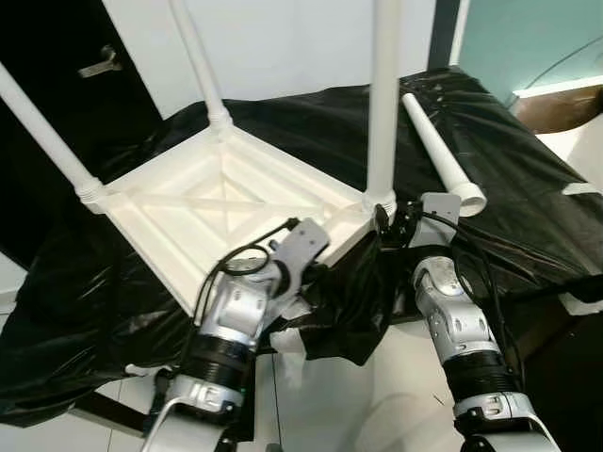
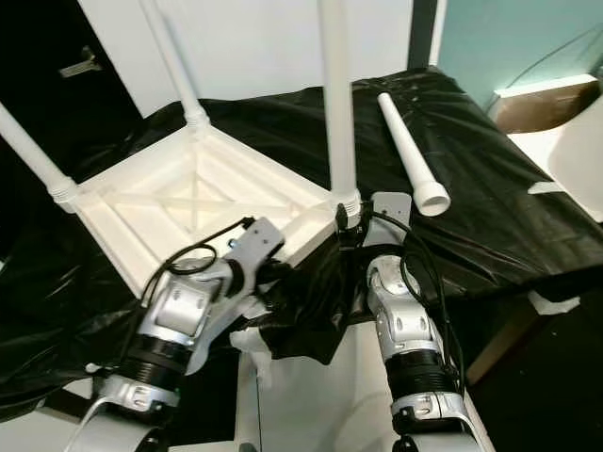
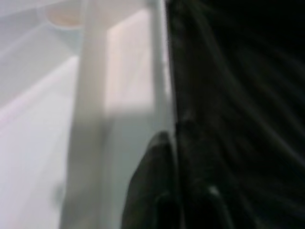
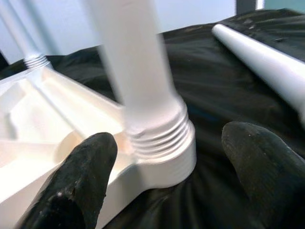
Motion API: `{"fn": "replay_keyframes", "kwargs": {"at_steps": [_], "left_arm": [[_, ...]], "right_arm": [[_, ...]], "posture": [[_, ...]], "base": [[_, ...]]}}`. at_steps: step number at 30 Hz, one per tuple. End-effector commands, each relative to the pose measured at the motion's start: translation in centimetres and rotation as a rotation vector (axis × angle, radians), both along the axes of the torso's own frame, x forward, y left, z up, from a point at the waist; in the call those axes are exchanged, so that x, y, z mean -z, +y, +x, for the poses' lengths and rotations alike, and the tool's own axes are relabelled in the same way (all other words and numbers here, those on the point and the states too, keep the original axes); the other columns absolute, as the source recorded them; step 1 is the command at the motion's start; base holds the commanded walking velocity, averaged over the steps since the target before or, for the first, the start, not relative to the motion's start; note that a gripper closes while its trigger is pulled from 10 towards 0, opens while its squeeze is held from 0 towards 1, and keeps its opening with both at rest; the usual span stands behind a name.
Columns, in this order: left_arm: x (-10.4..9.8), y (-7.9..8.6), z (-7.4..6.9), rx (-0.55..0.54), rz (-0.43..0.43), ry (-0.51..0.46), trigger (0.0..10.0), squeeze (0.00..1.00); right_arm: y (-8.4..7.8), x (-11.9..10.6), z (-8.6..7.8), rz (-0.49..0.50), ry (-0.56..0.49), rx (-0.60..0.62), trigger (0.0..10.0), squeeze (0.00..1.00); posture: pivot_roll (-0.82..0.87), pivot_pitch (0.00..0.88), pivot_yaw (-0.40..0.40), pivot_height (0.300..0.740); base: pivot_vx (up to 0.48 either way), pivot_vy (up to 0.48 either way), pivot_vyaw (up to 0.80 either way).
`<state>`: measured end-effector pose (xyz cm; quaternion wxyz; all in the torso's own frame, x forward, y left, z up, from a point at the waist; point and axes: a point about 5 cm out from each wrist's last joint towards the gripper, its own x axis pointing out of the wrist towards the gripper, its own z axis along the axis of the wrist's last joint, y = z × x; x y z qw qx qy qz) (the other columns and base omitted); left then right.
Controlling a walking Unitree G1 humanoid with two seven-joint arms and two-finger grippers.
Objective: Building children table
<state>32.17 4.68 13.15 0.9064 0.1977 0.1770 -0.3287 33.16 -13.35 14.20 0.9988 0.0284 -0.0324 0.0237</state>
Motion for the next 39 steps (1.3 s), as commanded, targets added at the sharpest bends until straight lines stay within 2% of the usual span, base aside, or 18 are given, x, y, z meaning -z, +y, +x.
{"fn": "replay_keyframes", "kwargs": {"at_steps": [1, 2, 3, 7, 8, 10, 13, 16, 19, 20, 23, 25, 31, 33, 34, 35, 37, 39], "left_arm": [[-0.1, 0.8, 0.7, -0.155, 0.044, -0.087, 10.0, 0.00], [-0.1, 0.8, 0.7, -0.155, 0.044, -0.087, 10.0, 0.00], [-0.4, 0.6, 0.8, -0.150, 0.010, -0.090, 10.0, 1.00], [-2.0, 0.9, 1.1, -0.144, -0.063, -0.123, 10.0, 1.00], [-3.0, 1.2, 1.3, -0.126, -0.091, -0.153, 10.0, 0.00], [-5.3, 2.4, 1.3, -0.070, -0.167, -0.223, 10.0, 0.00], [-6.2, 3.1, 1.1, -0.039, -0.192, -0.260, 10.0, 0.00], [-7.4, 4.9, 0.9, 0.003, -0.173, -0.333, 10.0, 0.00], [-7.4, 4.9, 0.9, 0.003, -0.173, -0.333, 10.0, 0.00], [-7.3, 7.8, 1.5, -0.043, -0.058, -0.382, 10.0, 0.00], [-7.1, 9.0, 1.8, -0.073, 0.001, -0.391, 10.0, 0.00], [-6.3, 12.0, 2.5, -0.128, 0.184, -0.395, 10.0, 0.00], [-5.2, 16.0, 2.8, -0.215, 0.392, -0.366, 10.0, 0.00], [-5.2, 16.0, 2.8, -0.215, 0.392, -0.366, 10.0, 0.00], [-4.7, 17.1, 2.7, -0.233, 0.469, -0.351, 10.0, 0.00], [-4.7, 17.1, 2.7, -0.233, 0.469, -0.351, 10.0, 0.00], [-3.8, 18.7, 2.3, -0.205, 0.622, -0.319, 10.0, 0.00], [-3.8, 18.7, 2.3, -0.205, 0.622, -0.319, 10.0, 0.00]], "right_arm": [[0.4, 0.4, 0.0, 0.012, 0.027, -0.021, 10.0, 0.00], [0.4, 0.4, 0.0, 0.012, 0.027, -0.021, 10.0, 0.00], [0.4, 0.5, 0.0, 0.012, 0.034, -0.024, 10.0, 0.00], [0.5, 0.8, -0.1, 0.003, 0.054, -0.031, 10.0, 0.00], [0.5, 1.0, -0.1, -0.001, 0.063, -0.034, 10.0, 0.00], [0.7, 1.5, -0.2, -0.013, 0.091, -0.038, 10.0, 0.00], [0.8, 1.8, -0.2, -0.016, 0.106, -0.038, 10.0, 0.00], [1.1, 2.4, -0.2, -0.023, 0.141, -0.048, 10.0, 0.00], [1.1, 2.4, -0.2, -0.023, 0.141, -0.048, 10.0, 0.00], [1.8, 2.9, -0.1, -0.023, 0.188, -0.094, 10.0, 0.00], [2.1, 3.1, -0.1, -0.022, 0.203, -0.112, 10.0, 0.00], [2.4, 3.2, 0.2, -0.043, 0.221, -0.123, 10.0, 0.00], [2.5, 3.0, 0.9, -0.058, 0.229, -0.115, 10.0, 0.00], [2.5, 3.0, 0.9, -0.058, 0.229, -0.115, 10.0, 0.00], [2.4, 2.8, 1.1, -0.060, 0.226, -0.112, 10.0, 0.00], [2.4, 2.8, 1.1, -0.060, 0.226, -0.112, 10.0, 0.00], [2.1, 2.5, 1.6, -0.061, 0.222, -0.104, 10.0, 0.00], [2.1, 2.5, 1.6, -0.061, 0.222, -0.104, 10.0, 0.00]], "posture": [[-0.03, 0.000, 0.127, 0.740], [-0.03, 0.000, 0.127, 0.740], [-0.02, 0.002, 0.126, 0.740], [-0.02, 0.006, 0.125, 0.740], [-0.02, 0.006, 0.125, 0.740], [-0.01, 0.007, 0.122, 0.740], [-0.01, 0.007, 0.122, 0.740], [0.01, 0.008, 0.115, 0.740], [0.01, 0.008, 0.115, 0.740], [0.02, 0.003, 0.111, 0.740], [0.02, 0.000, 0.110, 0.740], [0.02, 0.000, 0.109, 0.740], [0.03, 0.000, 0.112, 0.740], [0.03, 0.000, 0.112, 0.740], [0.03, 0.000, 0.111, 0.740], [0.03, 0.000, 0.111, 0.740], [0.03, 0.000, 0.110, 0.740], [0.03, 0.000, 0.110, 0.740]], "base": [[0.000, 0.000, 0.00], [0.000, 0.000, 0.00], [0.000, 0.000, 0.00], [0.000, 0.000, 0.00], [0.000, 0.000, 0.00], [0.000, 0.000, 0.00], [0.000, 0.000, 0.00], [0.000, 0.000, 0.00], [0.000, 0.000, 0.00], [0.000, 0.000, 0.00], [0.000, 0.000, 0.00], [0.000, 0.000, 0.00], [0.000, 0.000, 0.00], [0.000, 0.000, 0.00], [0.000, 0.000, 0.00], [0.000, 0.000, 0.00], [0.000, 0.000, 0.00], [0.000, 0.000, 0.00]]}}
